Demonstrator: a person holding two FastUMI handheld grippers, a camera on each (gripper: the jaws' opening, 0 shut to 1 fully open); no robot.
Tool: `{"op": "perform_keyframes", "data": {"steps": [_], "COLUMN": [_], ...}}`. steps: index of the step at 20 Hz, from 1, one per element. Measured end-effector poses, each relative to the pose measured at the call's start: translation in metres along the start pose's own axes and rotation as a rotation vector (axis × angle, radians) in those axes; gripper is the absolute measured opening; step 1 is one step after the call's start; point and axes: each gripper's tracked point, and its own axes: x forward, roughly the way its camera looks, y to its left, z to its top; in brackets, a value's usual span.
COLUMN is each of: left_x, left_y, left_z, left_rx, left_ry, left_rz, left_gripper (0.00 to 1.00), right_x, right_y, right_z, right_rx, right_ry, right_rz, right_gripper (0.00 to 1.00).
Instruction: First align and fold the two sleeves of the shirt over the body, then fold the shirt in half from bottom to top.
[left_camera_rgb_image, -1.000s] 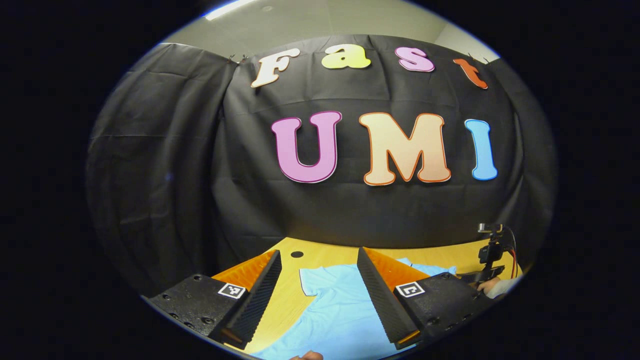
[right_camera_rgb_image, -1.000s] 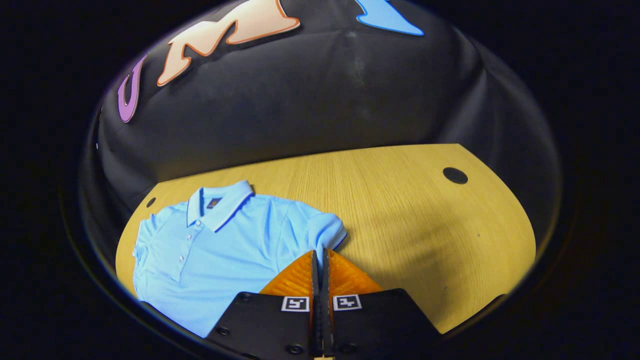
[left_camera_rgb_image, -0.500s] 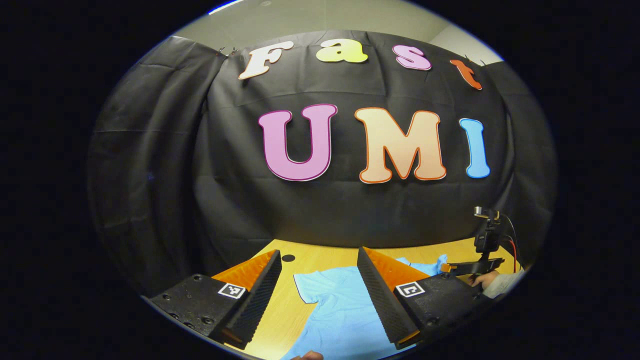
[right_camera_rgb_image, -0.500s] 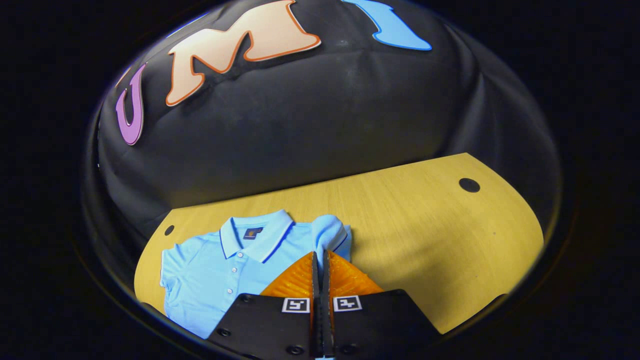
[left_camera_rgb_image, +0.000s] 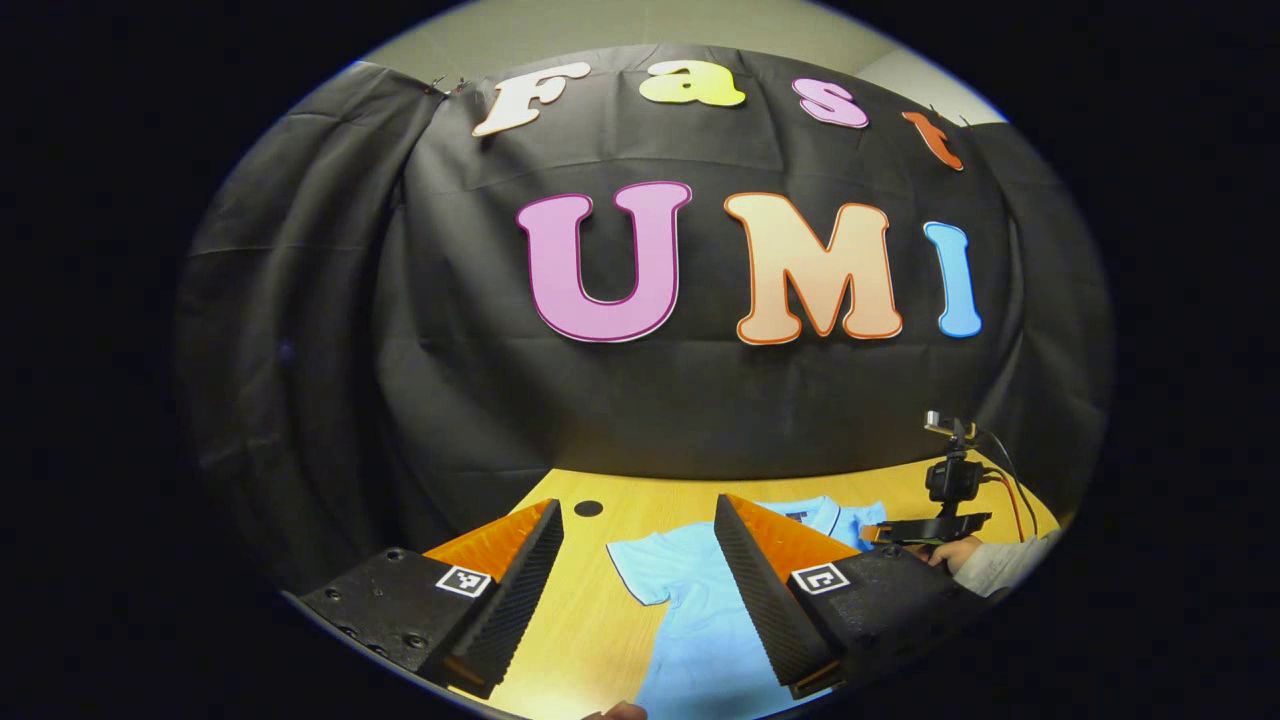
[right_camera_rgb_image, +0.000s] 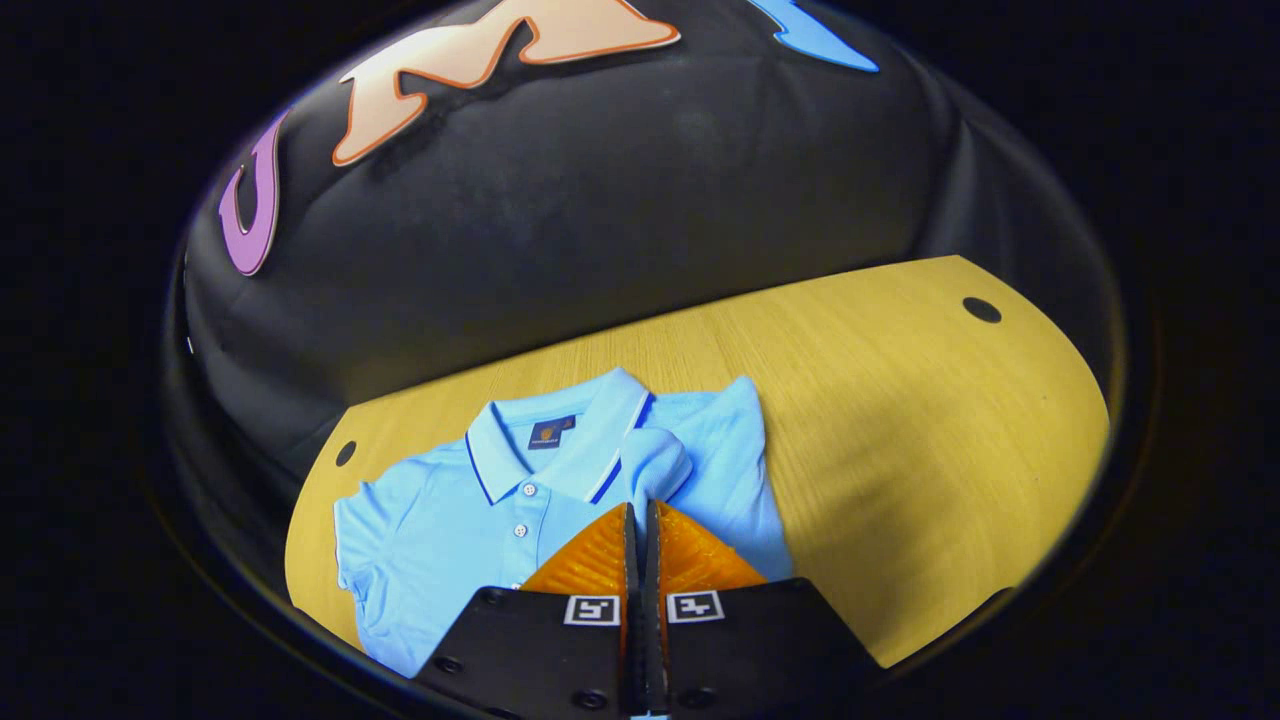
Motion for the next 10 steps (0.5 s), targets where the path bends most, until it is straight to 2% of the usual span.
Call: {"op": "perform_keyframes", "data": {"steps": [2,3,7,8,10], "left_x": [0.008,0.012,0.037,0.044,0.06], "left_y": [0.005,0.007,0.005,0.003,-0.003], "left_z": [-0.005,-0.008,-0.021,-0.025,-0.032], "left_rx": [-0.006,-0.009,-0.036,-0.046,-0.059], "left_ry": [0.012,0.019,0.044,0.049,0.06], "left_rz": [-0.018,-0.025,-0.075,-0.086,-0.106], "left_gripper": [0.93,0.93,0.93,0.93,0.93], "right_x": [0.001,0.002,-0.024,-0.035,-0.058], "right_y": [0.009,0.013,0.023,0.022,0.017], "right_z": [-0.009,-0.013,0.005,0.009,0.016], "right_rx": [0.006,0.016,-0.018,-0.035,-0.067], "right_ry": [0.016,0.03,-0.04,-0.06,-0.088], "right_rz": [0.017,0.025,0.065,0.065,0.064], "right_gripper": [0.03,0.07,1.0,0.94,0.94]}}
